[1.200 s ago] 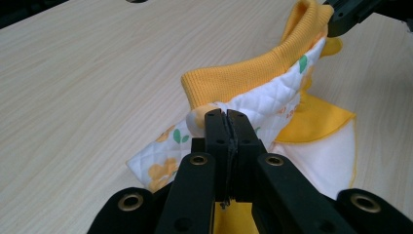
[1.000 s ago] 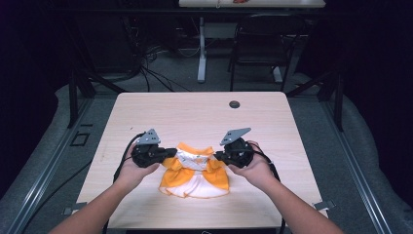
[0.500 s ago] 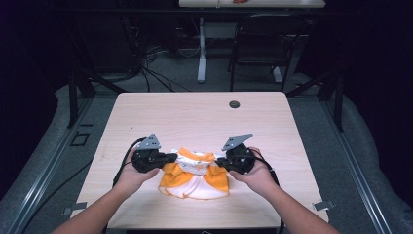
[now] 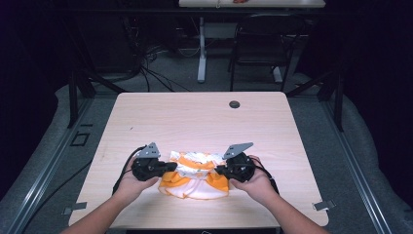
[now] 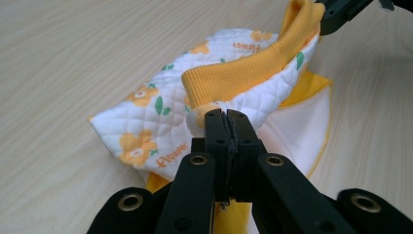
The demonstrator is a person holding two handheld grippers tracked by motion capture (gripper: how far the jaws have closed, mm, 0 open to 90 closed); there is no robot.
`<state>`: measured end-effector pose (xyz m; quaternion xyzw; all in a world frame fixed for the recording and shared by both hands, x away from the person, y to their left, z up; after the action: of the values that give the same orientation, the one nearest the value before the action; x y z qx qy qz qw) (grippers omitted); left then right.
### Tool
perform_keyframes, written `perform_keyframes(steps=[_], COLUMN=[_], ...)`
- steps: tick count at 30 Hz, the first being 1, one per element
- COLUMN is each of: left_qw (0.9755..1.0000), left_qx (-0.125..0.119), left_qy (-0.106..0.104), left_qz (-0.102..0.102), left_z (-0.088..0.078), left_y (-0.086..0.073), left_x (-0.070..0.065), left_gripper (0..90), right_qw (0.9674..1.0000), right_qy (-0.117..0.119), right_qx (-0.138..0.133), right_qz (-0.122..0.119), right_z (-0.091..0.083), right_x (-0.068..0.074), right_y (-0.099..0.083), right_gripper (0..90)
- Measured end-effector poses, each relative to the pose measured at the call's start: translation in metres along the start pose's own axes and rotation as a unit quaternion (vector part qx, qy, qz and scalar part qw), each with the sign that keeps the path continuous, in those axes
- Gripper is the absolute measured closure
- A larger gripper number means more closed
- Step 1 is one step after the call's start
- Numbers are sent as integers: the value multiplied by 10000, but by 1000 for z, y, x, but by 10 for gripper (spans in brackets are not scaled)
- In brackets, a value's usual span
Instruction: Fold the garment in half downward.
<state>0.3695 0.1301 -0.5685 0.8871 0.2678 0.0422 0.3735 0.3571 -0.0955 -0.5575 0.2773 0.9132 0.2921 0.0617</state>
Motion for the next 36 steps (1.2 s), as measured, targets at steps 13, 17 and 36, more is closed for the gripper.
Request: perform_keyframes(steps=[13, 17, 36], left_qw=[9999, 9999, 9994], left_qx=[35, 74, 280], left_qy=[-117, -102, -150], left_qz=[-43, 2, 132], left_z=[5, 7, 19], left_y=[-18, -22, -43], left_x=[-7, -10, -23], left_gripper=[889, 889, 888], right_qw=[9999, 9999, 9995], right_qy=[46, 56, 211], right_qx=[90, 104, 225], right_qz=[-67, -84, -33], right_z=[9, 12, 27], right_x=[12, 15, 29], right_y=[-11, -15, -38], right_gripper=[869, 869, 869])
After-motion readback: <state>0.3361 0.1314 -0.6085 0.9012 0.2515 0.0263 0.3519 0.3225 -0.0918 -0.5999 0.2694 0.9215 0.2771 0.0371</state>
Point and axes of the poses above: each handheld gripper's, and its own axes: z roughly forward along the jaws, y roughly out of its top, x roughly to its left, the point moved 7 cm from there along z, roughly forward along the jaws, and after that the axes turned 9 degrees about x, right-handed, at the moved point
